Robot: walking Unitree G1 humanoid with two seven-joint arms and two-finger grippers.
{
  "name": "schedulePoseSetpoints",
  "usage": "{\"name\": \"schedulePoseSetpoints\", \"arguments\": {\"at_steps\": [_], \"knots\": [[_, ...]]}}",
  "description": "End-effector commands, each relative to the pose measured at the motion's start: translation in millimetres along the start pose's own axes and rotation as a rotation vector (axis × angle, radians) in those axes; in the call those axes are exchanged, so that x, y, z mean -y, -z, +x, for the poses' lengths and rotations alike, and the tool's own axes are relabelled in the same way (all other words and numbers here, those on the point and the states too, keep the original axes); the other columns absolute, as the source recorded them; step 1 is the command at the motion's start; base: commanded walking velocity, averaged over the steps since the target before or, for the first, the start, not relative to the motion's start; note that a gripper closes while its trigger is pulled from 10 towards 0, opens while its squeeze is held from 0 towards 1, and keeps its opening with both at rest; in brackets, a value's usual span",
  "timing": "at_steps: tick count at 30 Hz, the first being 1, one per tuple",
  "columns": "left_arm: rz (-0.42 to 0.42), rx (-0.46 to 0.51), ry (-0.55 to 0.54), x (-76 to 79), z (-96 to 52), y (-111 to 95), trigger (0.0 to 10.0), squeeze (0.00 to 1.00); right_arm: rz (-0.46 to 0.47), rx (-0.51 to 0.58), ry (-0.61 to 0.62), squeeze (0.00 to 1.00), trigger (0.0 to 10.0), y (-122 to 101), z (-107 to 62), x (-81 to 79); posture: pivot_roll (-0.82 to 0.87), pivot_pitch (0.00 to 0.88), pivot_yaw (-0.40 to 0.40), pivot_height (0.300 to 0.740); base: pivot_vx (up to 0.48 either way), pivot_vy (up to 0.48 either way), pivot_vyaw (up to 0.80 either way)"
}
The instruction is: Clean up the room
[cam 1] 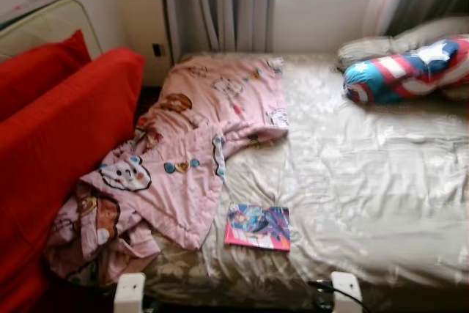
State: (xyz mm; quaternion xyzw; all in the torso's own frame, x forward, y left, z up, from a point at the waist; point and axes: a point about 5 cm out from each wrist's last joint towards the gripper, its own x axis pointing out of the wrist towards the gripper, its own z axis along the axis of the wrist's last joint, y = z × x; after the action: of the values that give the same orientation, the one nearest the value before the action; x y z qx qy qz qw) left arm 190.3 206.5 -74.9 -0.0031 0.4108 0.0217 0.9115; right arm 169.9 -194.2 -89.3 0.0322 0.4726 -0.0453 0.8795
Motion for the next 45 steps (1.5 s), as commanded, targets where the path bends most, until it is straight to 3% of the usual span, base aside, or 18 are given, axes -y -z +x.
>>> {"name": "schedulePoseSetpoints", "arguments": {"at_steps": [1, 8, 16, 26, 33, 35, 45], "knots": [[0.02, -0.017, -0.006, -3.2, -0.9, 2.8, 10.0, 0.0, 0.009, 0.033, -0.014, 0.0, 10.0, -10.9, 2.1, -7.1, 0.01, 0.0, -0.006, 0.74, 0.0, 0.0, 0.0], [0.016, -0.023, 0.008, -1.3, -1.8, 6.7, 10.0, 0.0, 0.033, 0.054, -0.008, 0.0, 10.0, -18.0, 3.0, -6.2, -0.02, 0.0, 0.011, 0.74, 0.0, 0.0, 0.0], [0.0, -0.037, -0.021, -26.4, -9.2, 15.5, 10.0, 0.0, 0.026, 0.073, -0.012, 0.0, 10.0, -24.1, 3.3, -4.4, 0.01, 0.0, -0.008, 0.74, 0.0, 0.0, 0.0], [-0.008, -0.076, -0.007, -15.3, -14.2, 36.3, 10.0, 0.0, -0.025, 0.049, -0.008, 0.0, 10.0, -13.1, 1.6, -1.1, 0.03, 0.0, -0.012, 0.74, 0.0, 0.0, 0.38], [-0.017, -0.04, -0.005, -14.4, -13.8, 32.6, 10.0, 0.0, 0.006, 0.056, -0.02, 0.0, 10.0, -13.5, 1.4, -1.2, 0.03, 0.048, -0.024, 0.74, 0.0, 0.0, 0.41], [-0.024, -0.026, -0.007, -13.0, -13.5, 31.4, 10.0, 0.0, -0.013, 0.05, -0.033, 0.0, 10.0, 2.3, -2.0, -0.4, 0.06, 0.083, -0.038, 0.74, 0.0, 0.0, 0.0], [-0.051, 0.005, -0.023, -13.0, -15.2, 32.4, 10.0, 0.0, -0.049, 0.082, -0.05, 0.0, 10.0, -5.5, -0.6, -7.9, 0.08, 0.135, -0.058, 0.74, 0.049, 0.0, 0.13]]}}
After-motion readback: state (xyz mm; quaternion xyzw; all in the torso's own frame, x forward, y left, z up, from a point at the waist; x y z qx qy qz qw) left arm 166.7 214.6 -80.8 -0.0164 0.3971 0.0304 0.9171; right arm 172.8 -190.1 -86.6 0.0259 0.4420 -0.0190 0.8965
